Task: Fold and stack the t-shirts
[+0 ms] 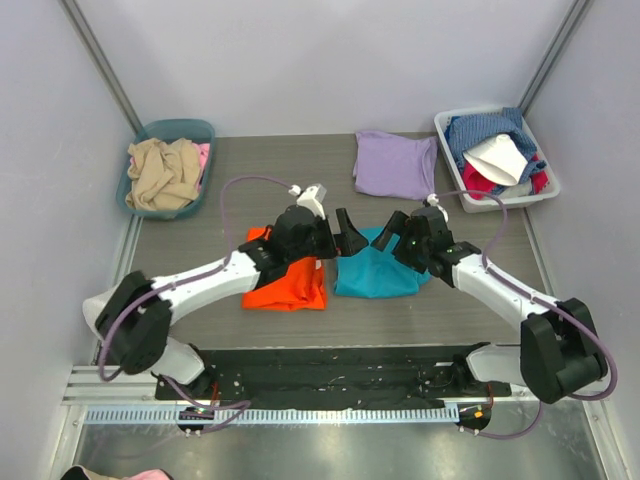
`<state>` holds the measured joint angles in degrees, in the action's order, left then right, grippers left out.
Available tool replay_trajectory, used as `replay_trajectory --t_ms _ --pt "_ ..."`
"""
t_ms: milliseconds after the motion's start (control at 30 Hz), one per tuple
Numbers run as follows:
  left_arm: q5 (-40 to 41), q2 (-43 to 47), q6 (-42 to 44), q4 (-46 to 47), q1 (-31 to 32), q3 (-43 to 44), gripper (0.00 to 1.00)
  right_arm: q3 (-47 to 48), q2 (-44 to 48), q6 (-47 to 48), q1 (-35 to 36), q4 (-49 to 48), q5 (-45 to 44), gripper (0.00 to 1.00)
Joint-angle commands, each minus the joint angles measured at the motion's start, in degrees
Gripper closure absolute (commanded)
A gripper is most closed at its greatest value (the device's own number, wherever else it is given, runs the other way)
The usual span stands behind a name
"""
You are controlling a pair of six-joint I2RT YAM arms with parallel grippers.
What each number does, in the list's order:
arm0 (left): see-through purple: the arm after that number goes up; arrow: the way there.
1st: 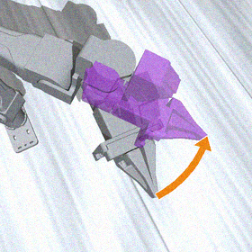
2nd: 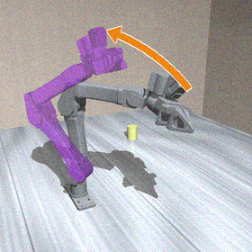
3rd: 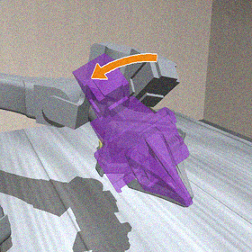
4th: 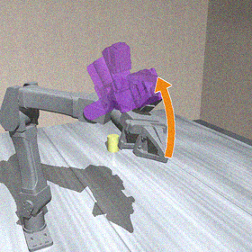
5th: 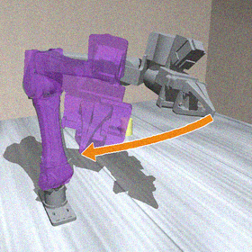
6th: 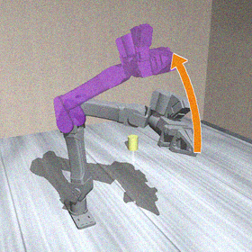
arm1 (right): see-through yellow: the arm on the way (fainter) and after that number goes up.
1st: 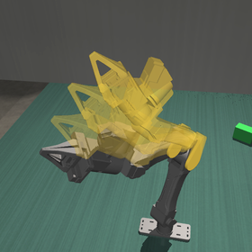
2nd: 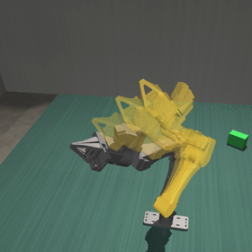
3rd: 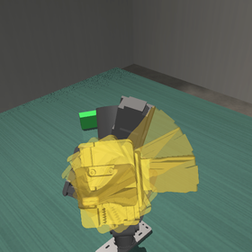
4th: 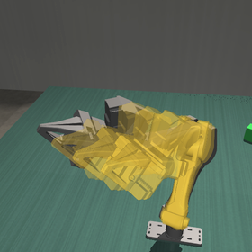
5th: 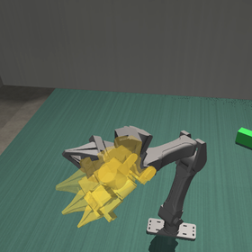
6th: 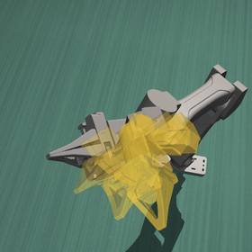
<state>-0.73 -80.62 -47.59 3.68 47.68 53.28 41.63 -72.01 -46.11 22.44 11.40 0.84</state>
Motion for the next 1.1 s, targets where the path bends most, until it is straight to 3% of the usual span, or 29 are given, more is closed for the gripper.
replay_trajectory --t_ms 0,167,467,767,1067 --pt "-9.1 -8.75 -1.53 16.52 -1.1 3.23 0.0 -2.42 -1.64 1.63 0.24 1.08 -5.5 0.01" --pt "-12.36 -18.76 -4.35 26.1 -1.63 3.94 0.0 -3.83 -1.82 1.37 0.24 1.08 -7.08 0.0" --pt "-13.24 -26.6 -4.88 31.03 -1.89 -0.71 0.0 -2.08 2.3 2.77 0.06 5.12 -7.26 0.0" --pt "-13.33 -28.89 -4.53 29.37 -3.29 -0.37 0.0 5.83 2.32 10.68 -3.35 10.22 -13.32 0.0" --pt "-15.08 -25.65 -2.51 23.04 -11.81 -1.86 0.0 7.07 -10.24 14.55 -11.09 3.29 -5.0 0.0"
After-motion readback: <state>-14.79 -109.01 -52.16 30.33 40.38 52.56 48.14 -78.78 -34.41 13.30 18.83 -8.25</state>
